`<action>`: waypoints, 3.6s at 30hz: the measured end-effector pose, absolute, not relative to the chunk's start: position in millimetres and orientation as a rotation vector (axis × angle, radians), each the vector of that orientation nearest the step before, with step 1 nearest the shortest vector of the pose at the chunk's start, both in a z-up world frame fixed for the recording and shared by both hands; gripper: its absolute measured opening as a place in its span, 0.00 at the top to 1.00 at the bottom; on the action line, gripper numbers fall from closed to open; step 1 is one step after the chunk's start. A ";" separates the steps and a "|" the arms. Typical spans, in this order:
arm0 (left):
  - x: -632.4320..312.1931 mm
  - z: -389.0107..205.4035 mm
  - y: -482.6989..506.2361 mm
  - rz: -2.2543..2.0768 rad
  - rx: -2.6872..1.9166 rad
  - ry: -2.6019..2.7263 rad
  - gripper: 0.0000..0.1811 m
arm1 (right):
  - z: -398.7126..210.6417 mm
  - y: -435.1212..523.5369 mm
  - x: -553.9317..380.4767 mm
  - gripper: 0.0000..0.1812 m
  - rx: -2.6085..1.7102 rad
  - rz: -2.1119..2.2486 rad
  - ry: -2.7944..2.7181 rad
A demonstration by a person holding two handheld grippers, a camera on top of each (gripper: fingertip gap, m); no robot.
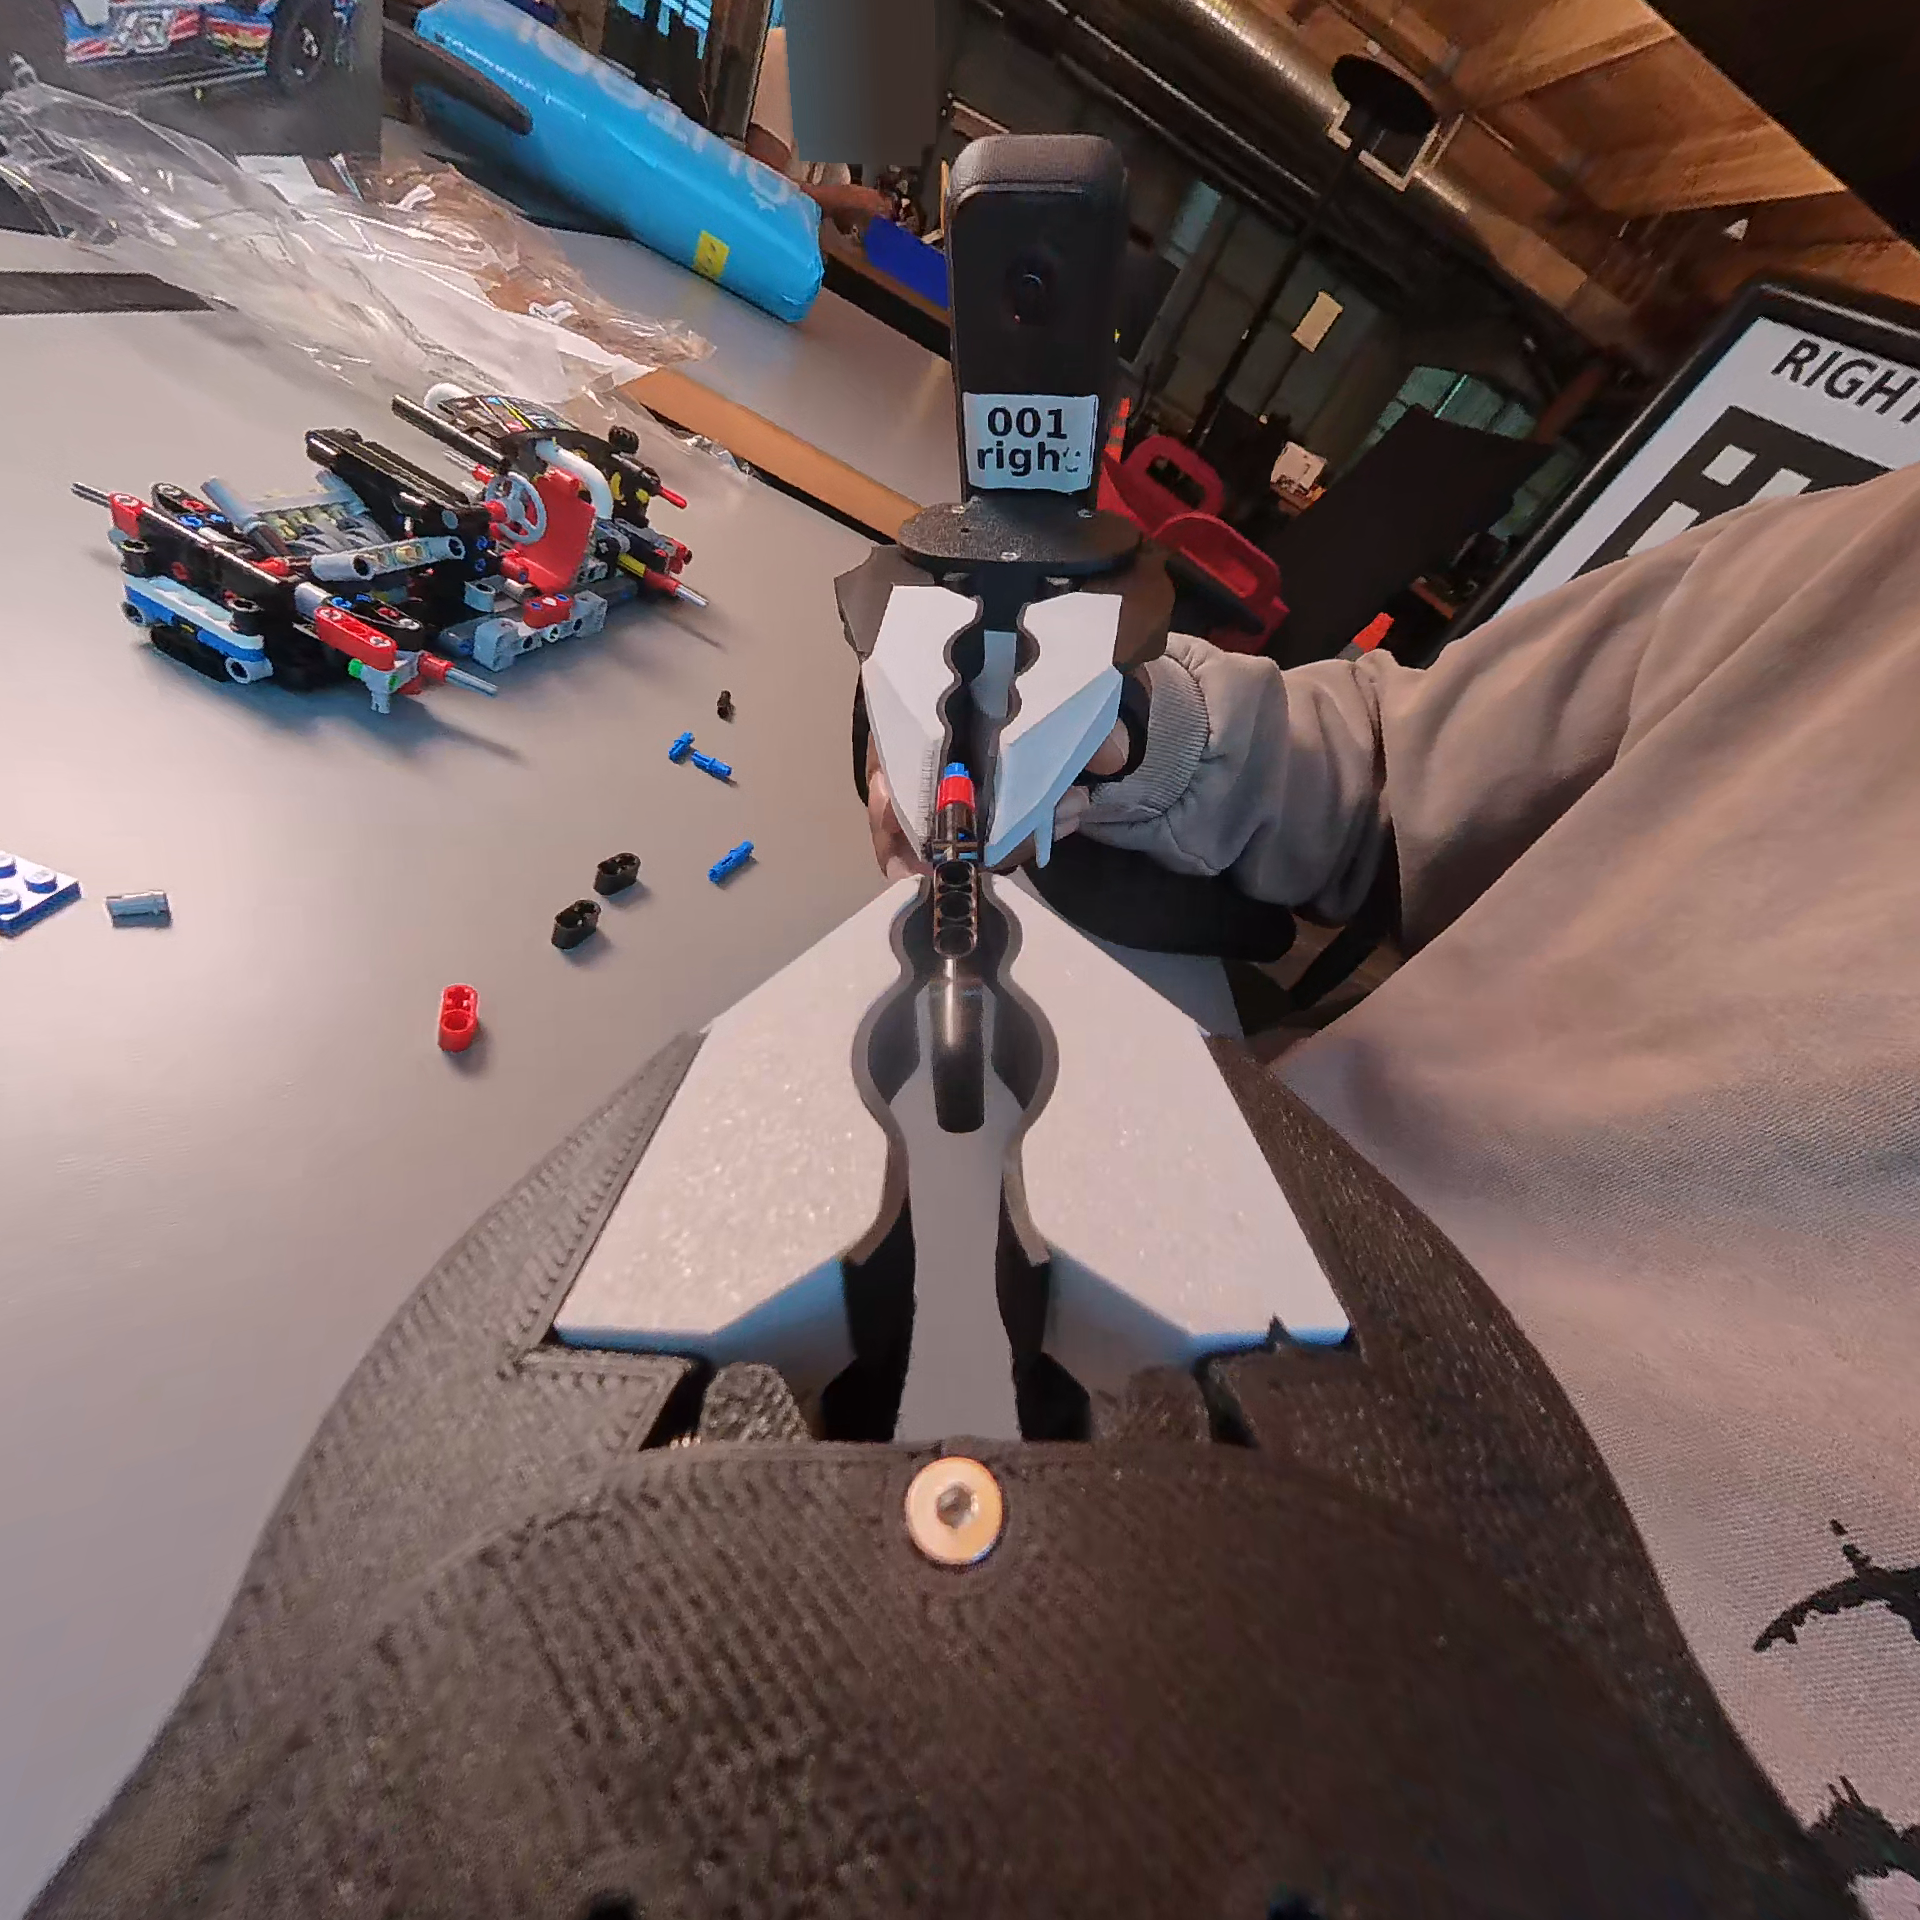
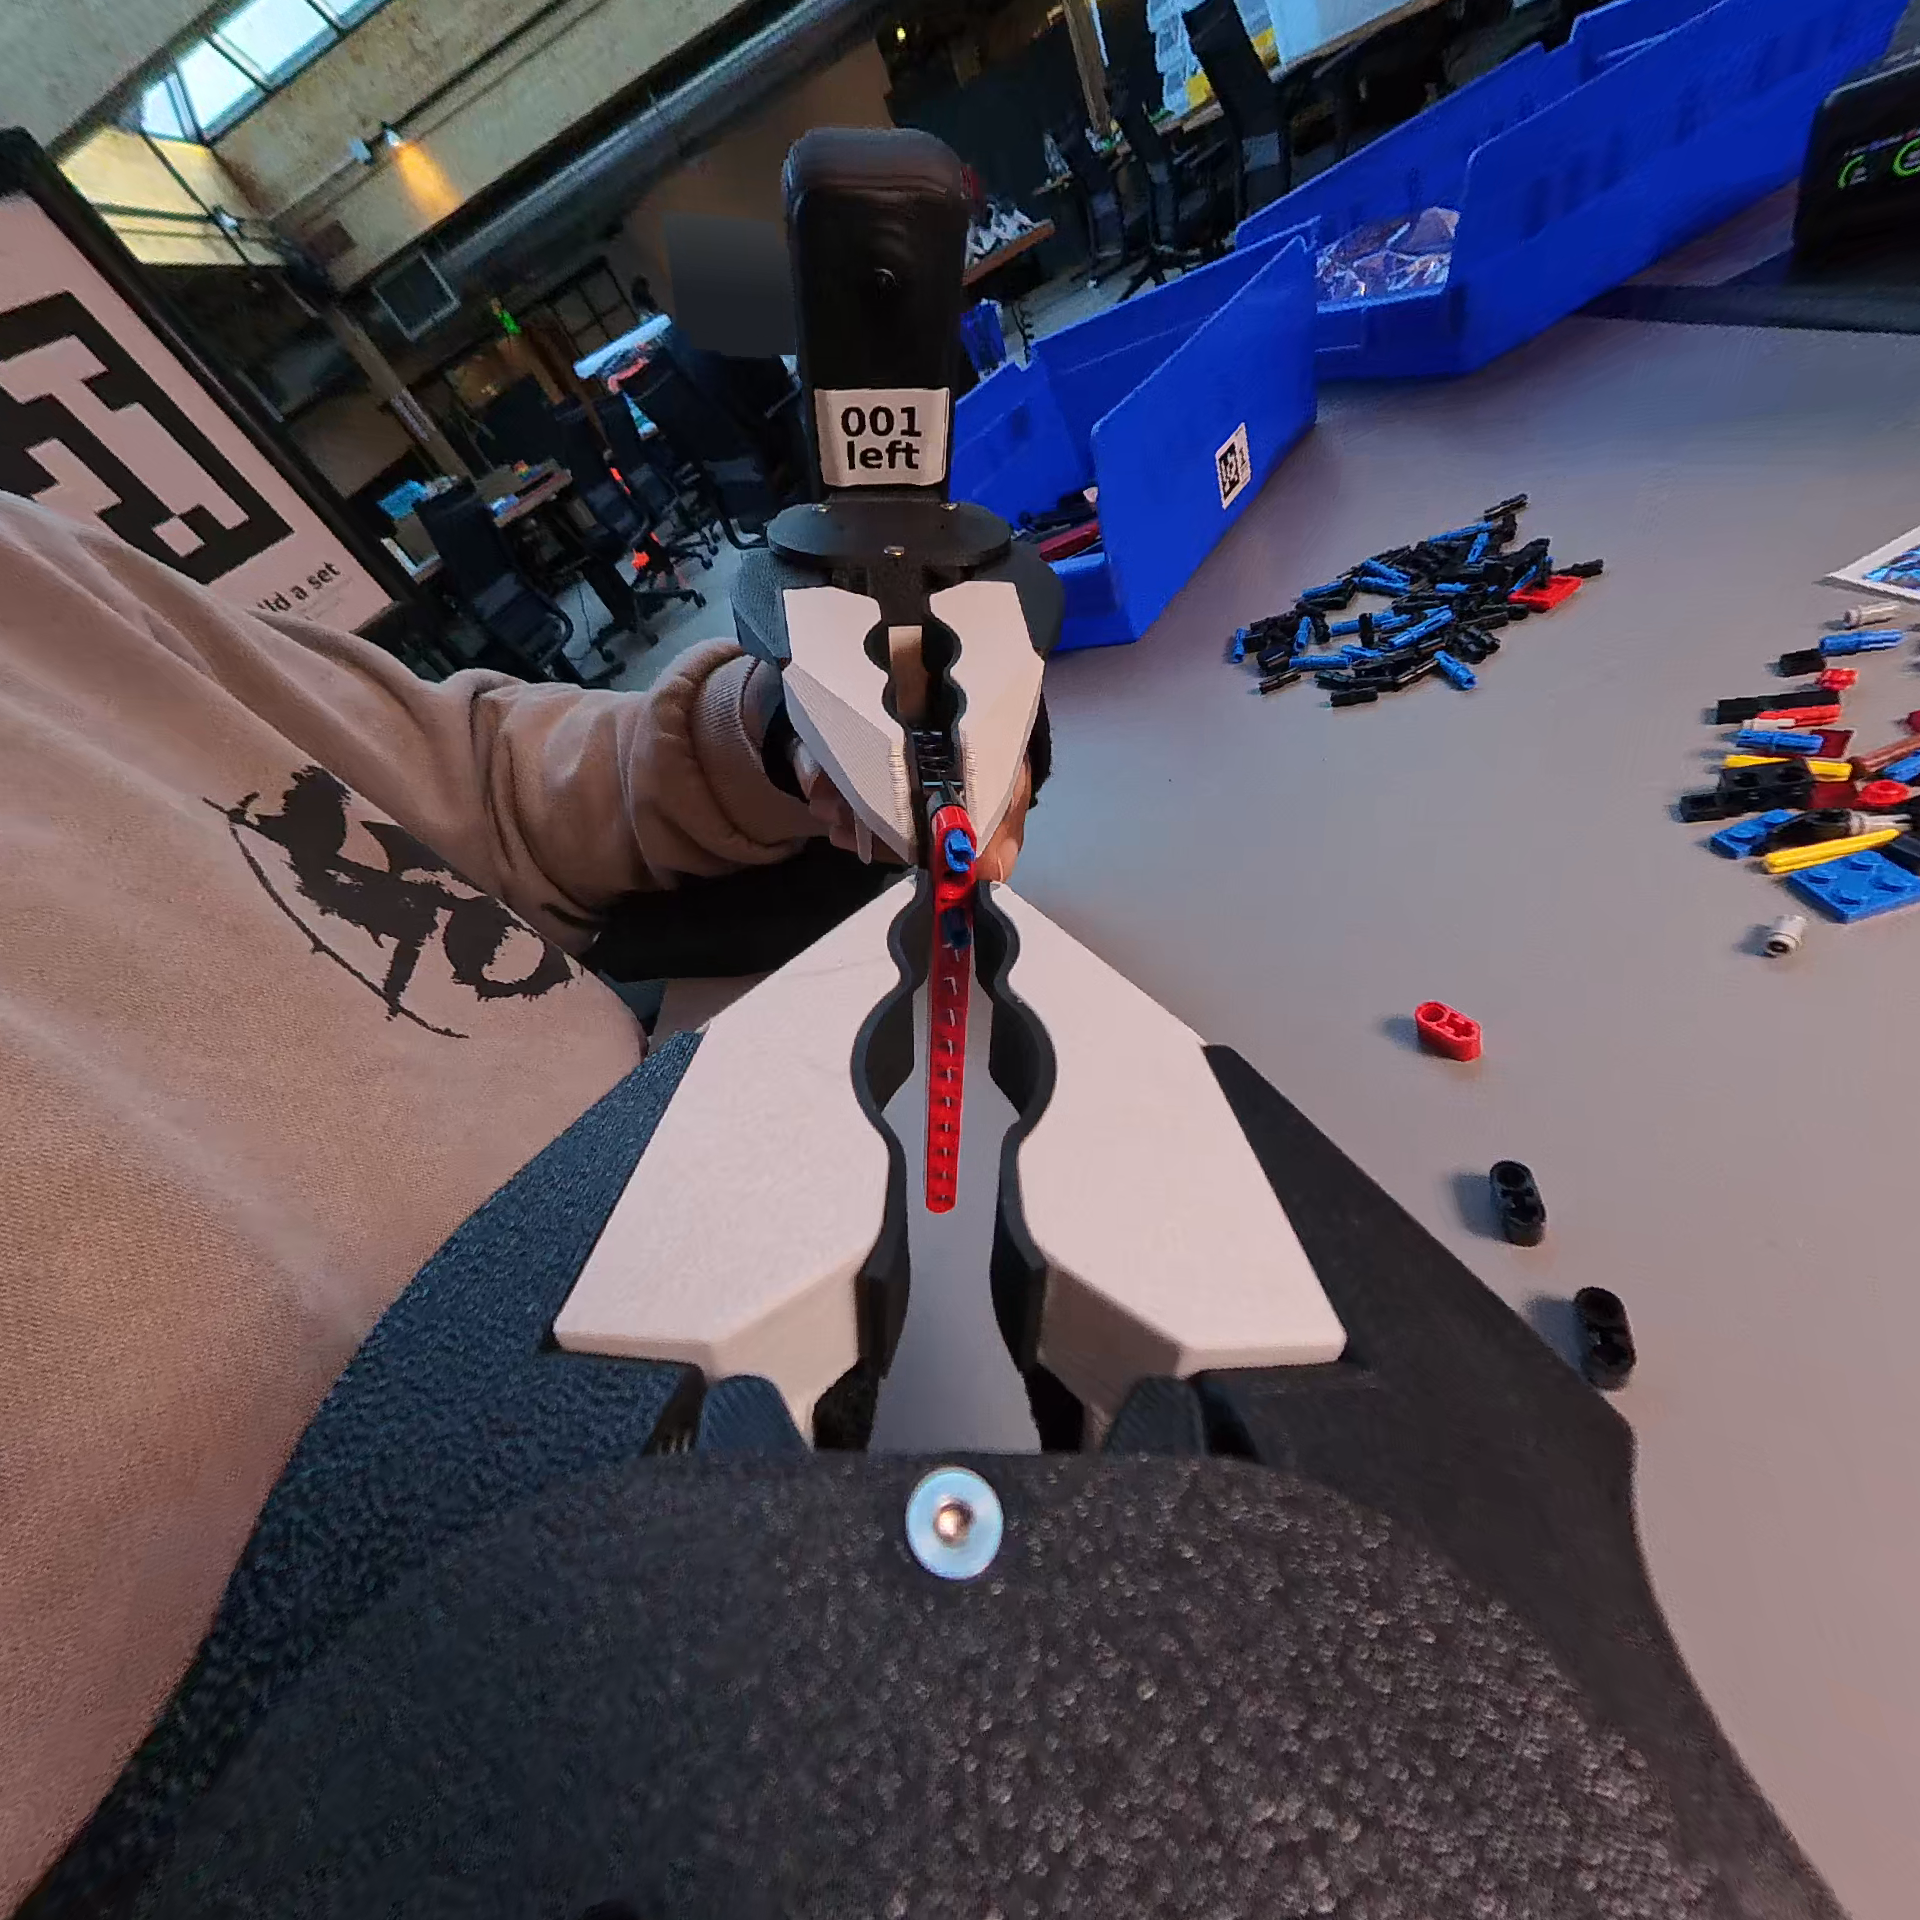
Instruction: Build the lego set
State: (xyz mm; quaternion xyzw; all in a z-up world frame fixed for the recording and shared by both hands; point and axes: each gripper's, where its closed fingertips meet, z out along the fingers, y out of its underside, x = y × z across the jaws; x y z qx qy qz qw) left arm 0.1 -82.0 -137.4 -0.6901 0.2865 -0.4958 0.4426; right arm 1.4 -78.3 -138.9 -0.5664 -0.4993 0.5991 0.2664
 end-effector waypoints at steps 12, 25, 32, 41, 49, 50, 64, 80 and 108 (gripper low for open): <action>10.5 -131.0 -86.1 -1.251 -1.680 0.754 0.97 | -126.8 -83.2 5.1 0.97 -1.421 1.675 -1.352; 10.2 -133.8 -86.8 -1.253 -1.685 0.755 0.97 | -130.8 -82.9 8.9 0.98 -1.412 1.660 -1.378; 9.5 -141.5 -88.7 -1.208 -1.728 0.785 0.98 | -139.6 -84.7 7.1 0.98 -1.437 1.609 -1.414; 7.9 -143.3 -84.3 -1.226 -1.730 0.756 0.97 | -142.0 -82.0 4.5 0.98 -1.453 1.639 -1.374; -13.6 -122.7 -62.8 -1.440 -1.653 0.493 0.98 | -123.5 -56.7 9.5 0.94 -1.439 1.702 -1.218; -15.9 -122.4 -62.0 -1.484 -1.646 0.450 0.97 | -125.9 -56.0 10.3 0.94 -1.449 1.705 -1.208; 4.1 -147.2 -72.1 -1.643 -1.767 0.454 0.97 | -146.9 -71.0 -1.7 0.97 -1.588 1.681 -1.321; -21.9 -152.6 -52.3 -1.253 -1.779 0.490 0.92 | -133.8 -45.8 3.1 0.97 -1.581 1.574 -1.137; -65.4 -207.8 -38.1 -0.611 -2.033 0.730 0.91 | -221.2 -81.1 -3.4 0.81 -1.149 0.419 -1.929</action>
